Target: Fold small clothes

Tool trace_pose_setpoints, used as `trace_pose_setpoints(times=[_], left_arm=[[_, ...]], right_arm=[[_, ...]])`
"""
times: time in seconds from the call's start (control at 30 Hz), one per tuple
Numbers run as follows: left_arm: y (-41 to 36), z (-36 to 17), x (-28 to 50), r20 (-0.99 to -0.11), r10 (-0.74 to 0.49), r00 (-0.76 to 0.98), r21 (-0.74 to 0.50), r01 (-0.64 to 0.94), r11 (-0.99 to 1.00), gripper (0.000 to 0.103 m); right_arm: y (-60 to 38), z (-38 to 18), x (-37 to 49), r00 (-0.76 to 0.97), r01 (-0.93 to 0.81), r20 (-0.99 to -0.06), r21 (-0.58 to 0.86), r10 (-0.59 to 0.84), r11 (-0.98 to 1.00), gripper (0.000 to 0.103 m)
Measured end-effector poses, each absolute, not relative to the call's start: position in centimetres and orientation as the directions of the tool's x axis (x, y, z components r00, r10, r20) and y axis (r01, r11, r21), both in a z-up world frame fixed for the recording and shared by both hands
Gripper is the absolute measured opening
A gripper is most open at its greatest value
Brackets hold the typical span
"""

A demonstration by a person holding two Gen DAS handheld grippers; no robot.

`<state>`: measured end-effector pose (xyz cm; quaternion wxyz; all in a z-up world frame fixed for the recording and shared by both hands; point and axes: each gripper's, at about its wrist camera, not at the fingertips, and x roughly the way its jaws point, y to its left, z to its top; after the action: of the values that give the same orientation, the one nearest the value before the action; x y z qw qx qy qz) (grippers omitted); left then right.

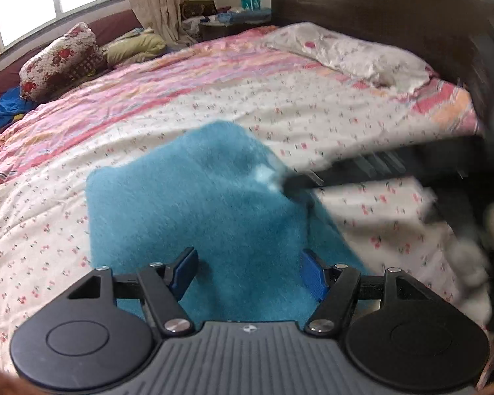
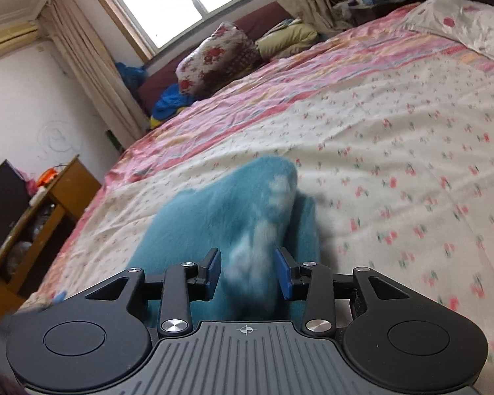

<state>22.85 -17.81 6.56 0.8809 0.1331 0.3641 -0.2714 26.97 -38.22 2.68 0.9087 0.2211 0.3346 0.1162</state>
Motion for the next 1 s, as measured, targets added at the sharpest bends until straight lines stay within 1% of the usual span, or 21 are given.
trace_pose_setpoints(times=[0.1, 0.23, 0.27, 0.33, 0.4, 0.43, 0.47, 0.53, 0.73, 0.87, 0.93, 1.0], left_arm=[[-16.9, 7.5, 23.5, -0.692, -0.387, 0.609, 0.030, 0.560, 0.828, 0.071], [-17.3, 7.5, 26.0, -0.698, -0.376, 0.609, 0.020, 0.542, 0.840, 0.071], [-17.7, 7.4, 26.7, -0.706, -0.383, 0.596, 0.005, 0.544, 0.839, 0.071], [-18.9, 6.9, 27.9, -0.718, -0.381, 0.582, 0.003, 0.550, 0.835, 0.071], [-20.2, 6.1, 28.8, -0.720, -0.353, 0.598, 0.043, 0.546, 0.837, 0.071], [-20.8, 5.7, 29.4, -0.718, -0.336, 0.610, 0.060, 0.535, 0.843, 0.071], [-21.3, 5.4, 29.9, -0.716, -0.322, 0.620, 0.072, 0.523, 0.849, 0.071], [-22.1, 5.0, 31.2, -0.714, -0.297, 0.634, 0.084, 0.499, 0.863, 0.070], [-23.7, 3.5, 33.9, -0.723, -0.285, 0.629, 0.073, 0.479, 0.875, 0.069], [-23.7, 3.7, 34.3, -0.717, -0.290, 0.634, 0.054, 0.465, 0.884, 0.069], [-22.7, 4.4, 33.9, -0.704, -0.311, 0.639, 0.033, 0.467, 0.884, 0.069], [-20.9, 5.3, 33.3, -0.695, -0.337, 0.635, -0.018, 0.452, 0.892, 0.069]], right_arm=[[-39.2, 2.3, 24.8, 0.744, -0.039, -0.563, 0.502, 0.360, 0.864, 0.037], [-39.1, 1.9, 22.2, 0.705, -0.092, -0.560, 0.535, 0.434, 0.840, 0.037], [-38.5, 1.9, 21.9, 0.694, -0.114, -0.566, 0.524, 0.446, 0.844, 0.037], [-37.1, 1.6, 22.0, 0.682, -0.133, -0.601, 0.458, 0.417, 0.879, 0.037], [-36.3, 0.5, 22.5, 0.663, -0.115, -0.638, 0.431, 0.392, 0.895, 0.028], [-36.2, 0.2, 22.6, 0.653, -0.117, -0.644, 0.435, 0.399, 0.893, 0.018], [-36.0, 0.2, 22.6, 0.643, -0.130, -0.648, 0.433, 0.408, 0.892, 0.014], [-35.6, 0.4, 22.0, 0.638, -0.163, -0.655, 0.398, 0.404, 0.903, 0.012], [-34.2, -0.1, 21.0, 0.625, -0.220, -0.683, 0.309, 0.377, 0.925, 0.011], [-34.9, -0.6, 21.5, 0.612, -0.213, -0.677, 0.356, 0.408, 0.910, 0.011], [-36.0, -0.6, 21.8, 0.615, -0.184, -0.651, 0.430, 0.445, 0.884, 0.014], [-37.0, 0.0, 22.0, 0.626, -0.168, -0.625, 0.477, 0.468, 0.863, 0.016]])
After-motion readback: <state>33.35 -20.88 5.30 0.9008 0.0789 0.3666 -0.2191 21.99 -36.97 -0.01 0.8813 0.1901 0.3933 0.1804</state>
